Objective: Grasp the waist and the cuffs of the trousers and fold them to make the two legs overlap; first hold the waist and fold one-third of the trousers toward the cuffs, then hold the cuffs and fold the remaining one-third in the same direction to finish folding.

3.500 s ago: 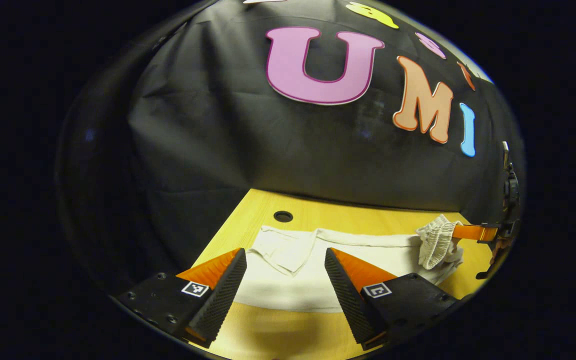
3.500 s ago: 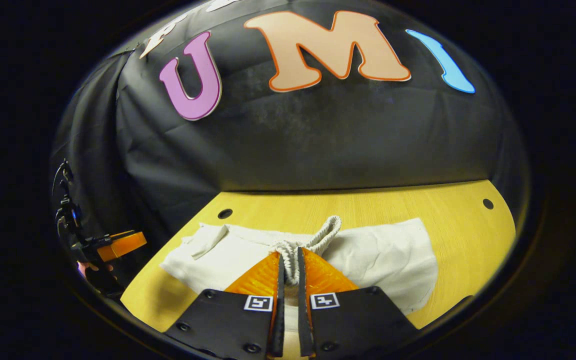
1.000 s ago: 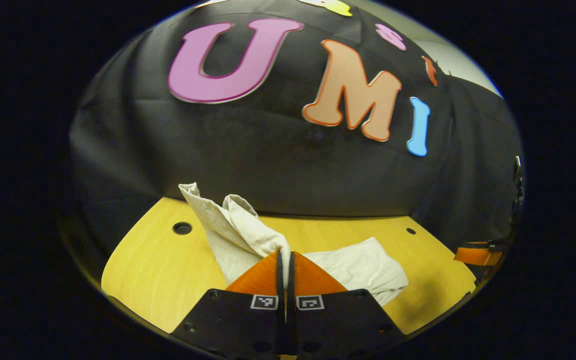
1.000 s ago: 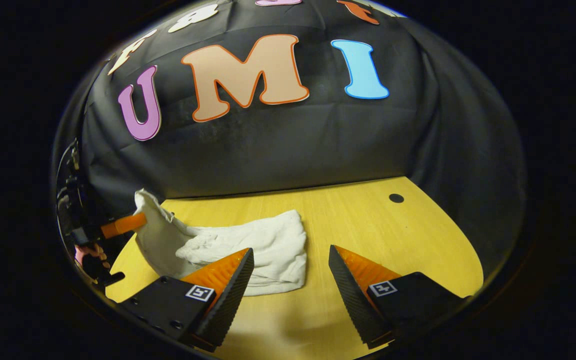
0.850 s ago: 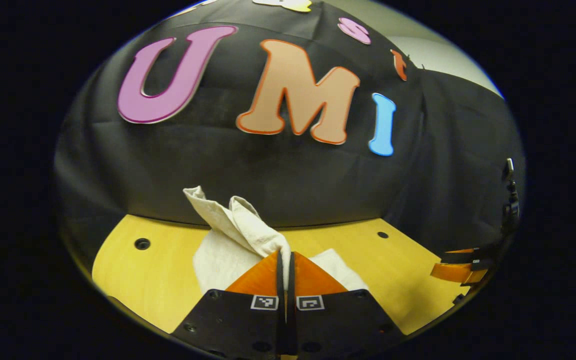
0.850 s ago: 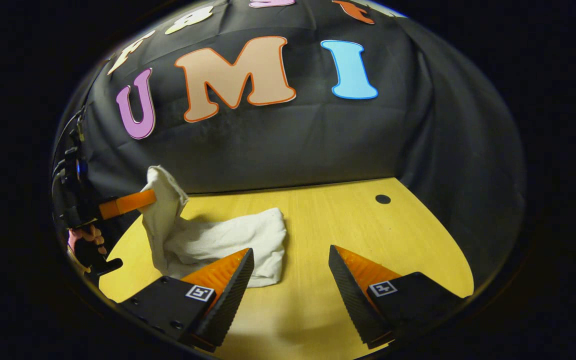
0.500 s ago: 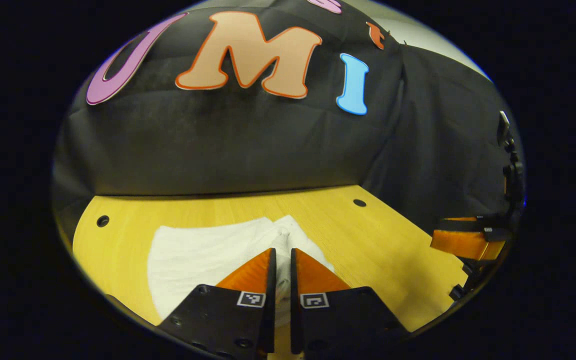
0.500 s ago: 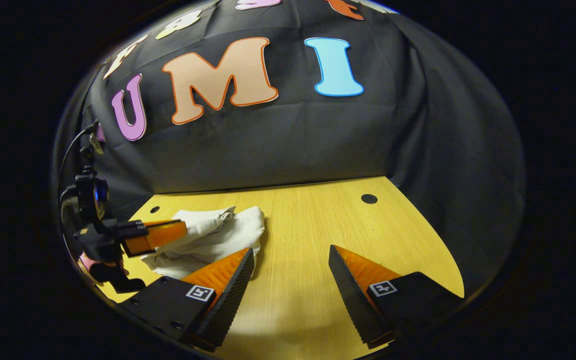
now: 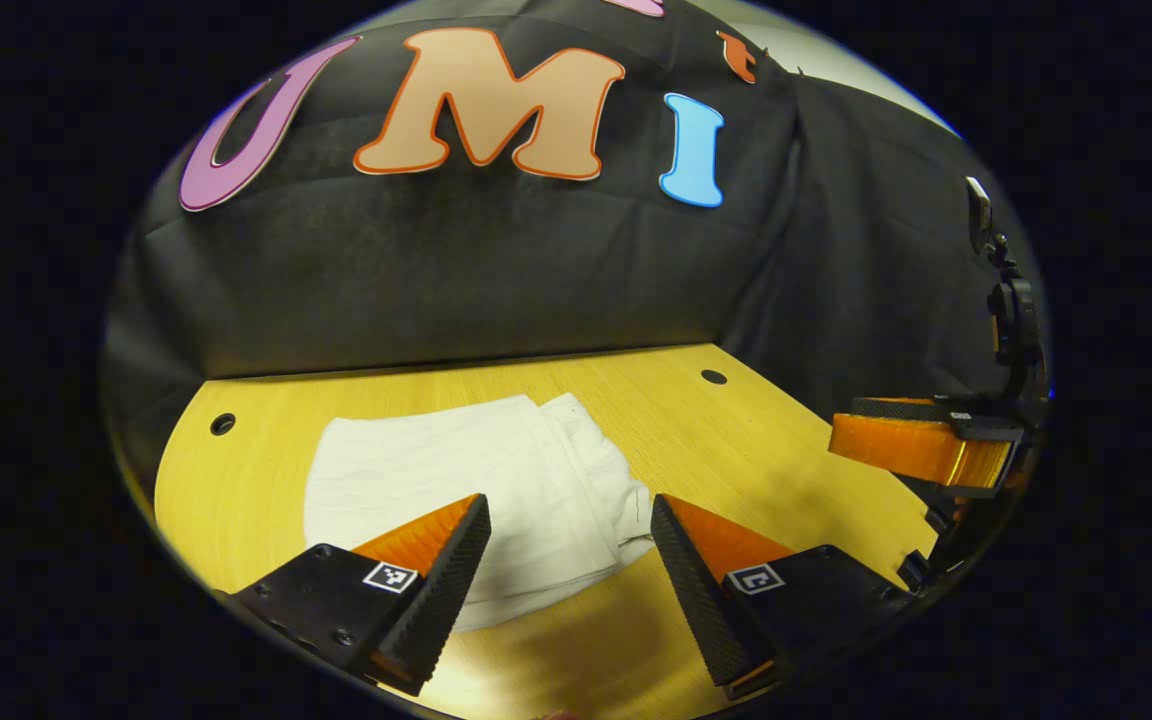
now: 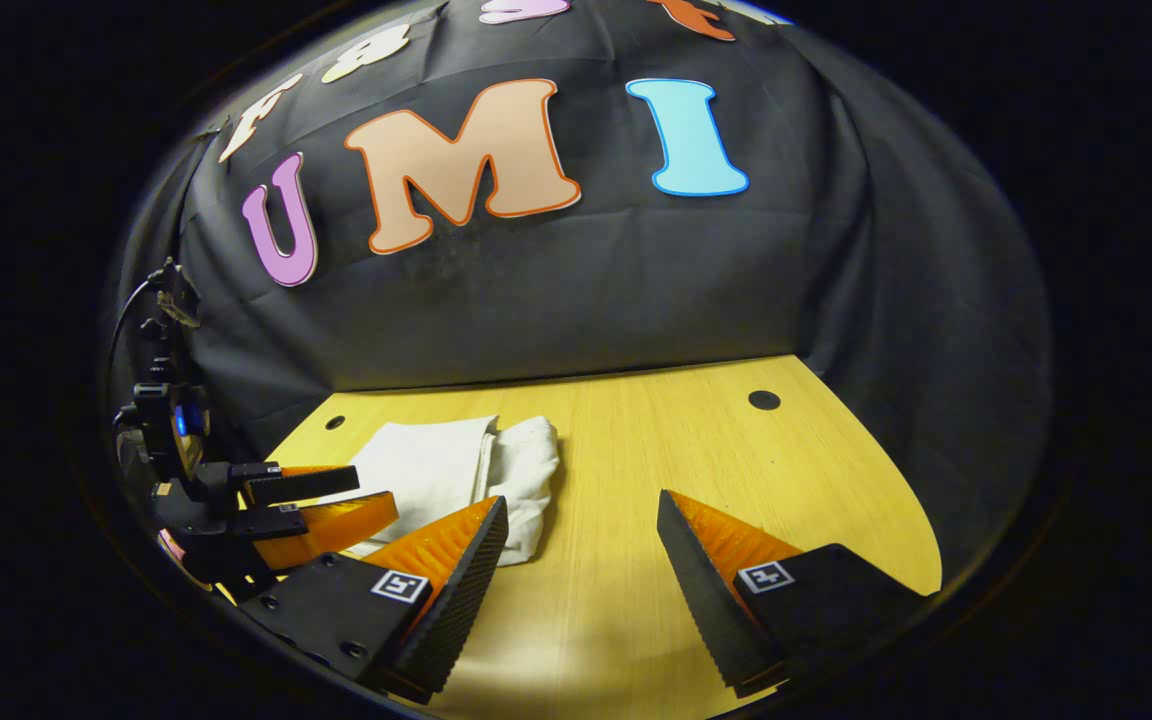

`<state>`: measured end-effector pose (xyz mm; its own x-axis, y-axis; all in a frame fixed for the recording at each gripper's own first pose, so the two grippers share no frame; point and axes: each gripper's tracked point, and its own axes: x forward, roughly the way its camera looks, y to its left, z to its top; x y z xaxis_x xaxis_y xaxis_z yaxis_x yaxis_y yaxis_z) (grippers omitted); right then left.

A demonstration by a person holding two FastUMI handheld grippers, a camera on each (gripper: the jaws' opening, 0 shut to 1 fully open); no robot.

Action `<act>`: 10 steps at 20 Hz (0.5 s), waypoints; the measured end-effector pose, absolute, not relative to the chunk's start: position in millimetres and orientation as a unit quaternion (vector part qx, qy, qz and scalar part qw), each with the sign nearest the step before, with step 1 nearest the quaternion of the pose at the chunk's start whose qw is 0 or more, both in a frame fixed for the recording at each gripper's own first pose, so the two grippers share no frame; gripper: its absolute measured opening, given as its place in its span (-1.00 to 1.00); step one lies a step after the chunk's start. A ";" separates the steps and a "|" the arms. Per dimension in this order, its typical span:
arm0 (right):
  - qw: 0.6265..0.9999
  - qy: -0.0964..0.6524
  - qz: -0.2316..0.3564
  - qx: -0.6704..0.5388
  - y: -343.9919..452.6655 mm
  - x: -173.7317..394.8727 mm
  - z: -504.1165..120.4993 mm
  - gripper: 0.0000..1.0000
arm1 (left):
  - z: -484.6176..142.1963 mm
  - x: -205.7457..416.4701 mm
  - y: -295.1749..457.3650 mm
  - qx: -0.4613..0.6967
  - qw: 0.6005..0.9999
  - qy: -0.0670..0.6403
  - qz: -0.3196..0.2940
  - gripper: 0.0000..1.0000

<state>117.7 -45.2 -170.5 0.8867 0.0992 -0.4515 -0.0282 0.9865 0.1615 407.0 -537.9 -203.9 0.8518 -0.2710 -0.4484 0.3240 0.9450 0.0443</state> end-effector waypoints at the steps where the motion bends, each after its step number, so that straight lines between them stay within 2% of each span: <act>1: 0.970 0.229 0.035 0.076 -41.0 115.7 -166.1 0.83 | -198.2 400.3 -528.1 0.061 0.962 0.222 -0.146 0.92; 3: 0.974 0.209 0.042 0.078 -26.1 112.7 -153.8 0.94 | -183.0 385.1 -504.3 0.066 0.967 0.214 -0.121 0.92; 5: 0.978 0.186 0.052 0.076 -10.4 103.1 -138.8 0.92 | -168.9 371.0 -478.2 0.059 0.973 0.203 -0.095 0.91; 6: 0.980 0.178 0.053 0.072 -7.5 98.6 -134.5 0.83 | -164.7 365.7 -467.4 0.058 0.975 0.198 -0.085 0.92; 7: 0.983 0.165 0.056 0.064 -3.0 91.3 -126.9 0.92 | -158.8 359.7 -458.2 0.058 0.977 0.192 -0.077 0.96; 10: 0.986 0.146 0.064 0.057 6.4 76.3 -116.3 0.92 | -147.7 338.5 -441.3 0.052 0.979 0.184 -0.063 0.92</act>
<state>76.3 6.4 -116.3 0.9490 0.1421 -0.2815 -0.1089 0.9855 0.1305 338.5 -441.3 -147.7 0.9242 -0.1039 -0.3674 0.1425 0.9866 0.0794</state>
